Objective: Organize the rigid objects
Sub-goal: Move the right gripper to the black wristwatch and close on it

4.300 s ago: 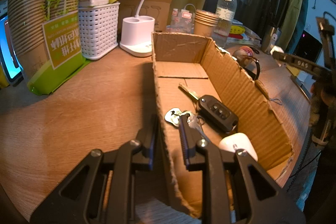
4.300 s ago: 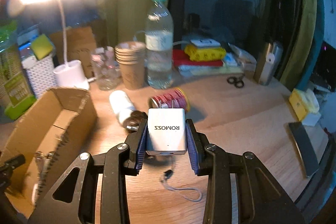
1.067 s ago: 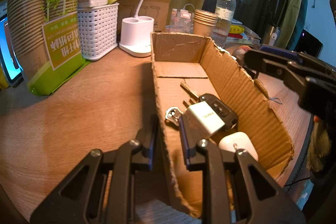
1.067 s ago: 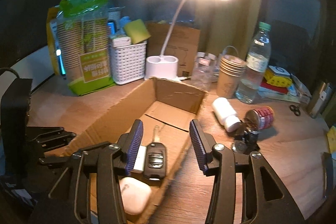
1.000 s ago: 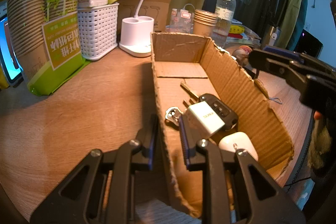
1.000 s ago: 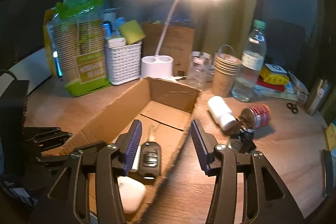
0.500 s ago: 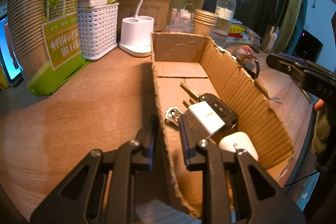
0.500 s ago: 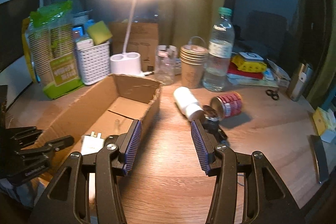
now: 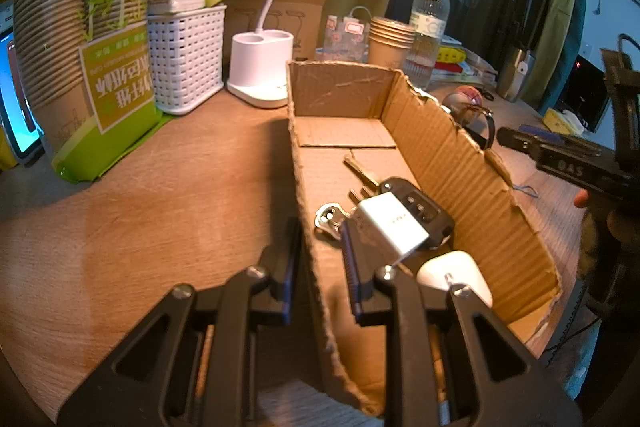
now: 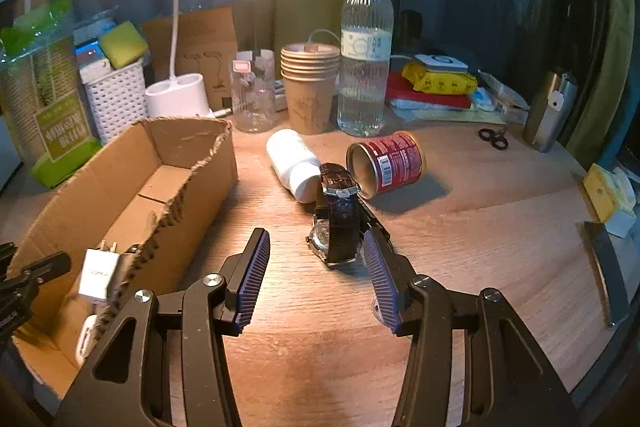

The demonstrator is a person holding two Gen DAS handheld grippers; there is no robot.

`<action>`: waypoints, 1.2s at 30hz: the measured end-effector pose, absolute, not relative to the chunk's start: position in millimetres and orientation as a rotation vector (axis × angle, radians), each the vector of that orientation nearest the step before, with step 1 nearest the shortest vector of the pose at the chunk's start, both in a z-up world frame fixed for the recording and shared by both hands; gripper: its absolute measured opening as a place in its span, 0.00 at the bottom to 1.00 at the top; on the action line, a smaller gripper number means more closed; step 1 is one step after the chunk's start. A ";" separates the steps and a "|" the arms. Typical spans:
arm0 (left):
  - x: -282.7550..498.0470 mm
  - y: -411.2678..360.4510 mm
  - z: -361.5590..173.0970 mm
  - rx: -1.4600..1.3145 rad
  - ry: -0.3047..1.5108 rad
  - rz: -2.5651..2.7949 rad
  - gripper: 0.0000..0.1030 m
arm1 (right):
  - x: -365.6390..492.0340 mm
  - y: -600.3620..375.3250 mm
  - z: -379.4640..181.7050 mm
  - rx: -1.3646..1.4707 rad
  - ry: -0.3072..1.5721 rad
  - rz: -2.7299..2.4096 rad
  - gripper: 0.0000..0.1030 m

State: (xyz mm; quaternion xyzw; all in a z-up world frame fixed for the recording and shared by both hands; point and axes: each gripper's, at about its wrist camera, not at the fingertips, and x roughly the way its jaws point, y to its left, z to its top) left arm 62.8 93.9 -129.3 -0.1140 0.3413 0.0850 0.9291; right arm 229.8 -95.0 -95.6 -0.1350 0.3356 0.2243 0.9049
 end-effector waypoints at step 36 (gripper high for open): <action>62.9 94.0 -129.3 -0.234 0.699 0.174 0.21 | 202.8 -96.4 -115.9 -0.345 0.755 0.475 0.25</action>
